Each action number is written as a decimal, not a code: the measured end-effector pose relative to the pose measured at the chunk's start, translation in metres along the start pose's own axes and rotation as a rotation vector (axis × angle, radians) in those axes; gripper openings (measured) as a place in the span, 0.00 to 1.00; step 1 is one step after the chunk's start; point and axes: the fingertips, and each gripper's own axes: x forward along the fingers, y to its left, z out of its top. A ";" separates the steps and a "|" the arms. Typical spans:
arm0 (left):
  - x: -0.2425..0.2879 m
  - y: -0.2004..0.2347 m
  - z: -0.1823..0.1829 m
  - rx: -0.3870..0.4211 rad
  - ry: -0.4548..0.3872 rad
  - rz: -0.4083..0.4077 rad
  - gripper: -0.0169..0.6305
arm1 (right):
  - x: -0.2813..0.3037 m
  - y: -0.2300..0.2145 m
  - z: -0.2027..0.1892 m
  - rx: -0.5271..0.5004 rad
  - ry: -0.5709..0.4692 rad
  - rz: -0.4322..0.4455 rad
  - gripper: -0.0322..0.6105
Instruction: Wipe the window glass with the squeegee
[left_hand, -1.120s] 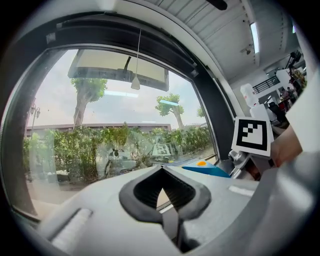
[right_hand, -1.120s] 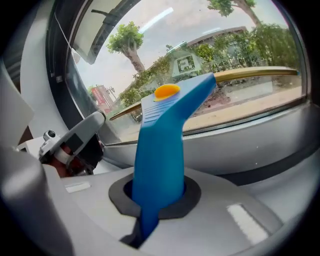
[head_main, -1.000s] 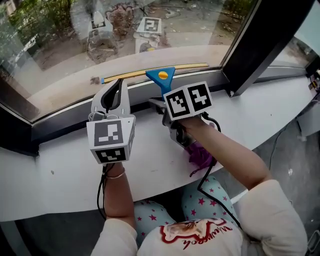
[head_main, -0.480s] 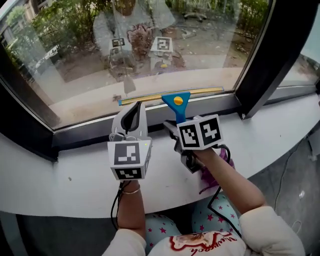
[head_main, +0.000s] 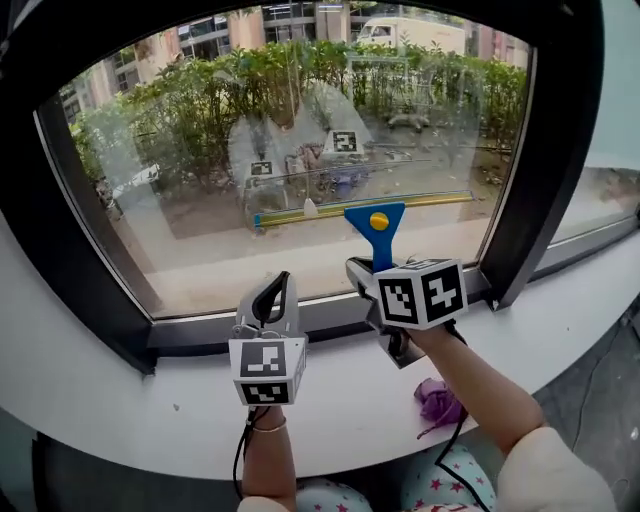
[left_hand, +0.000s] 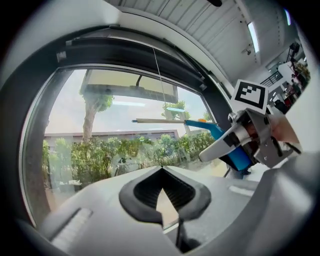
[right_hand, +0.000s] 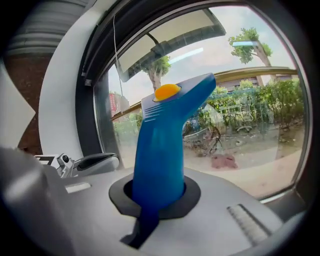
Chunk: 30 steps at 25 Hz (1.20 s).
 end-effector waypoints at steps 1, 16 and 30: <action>0.003 0.007 0.009 0.026 -0.012 0.013 0.03 | -0.002 -0.001 0.013 -0.001 -0.012 -0.001 0.09; 0.022 0.025 0.119 0.150 -0.129 0.022 0.03 | -0.032 0.049 0.199 -0.066 -0.193 0.069 0.09; 0.021 0.014 0.053 0.048 -0.077 -0.013 0.03 | -0.034 0.093 0.270 -0.154 -0.192 0.049 0.09</action>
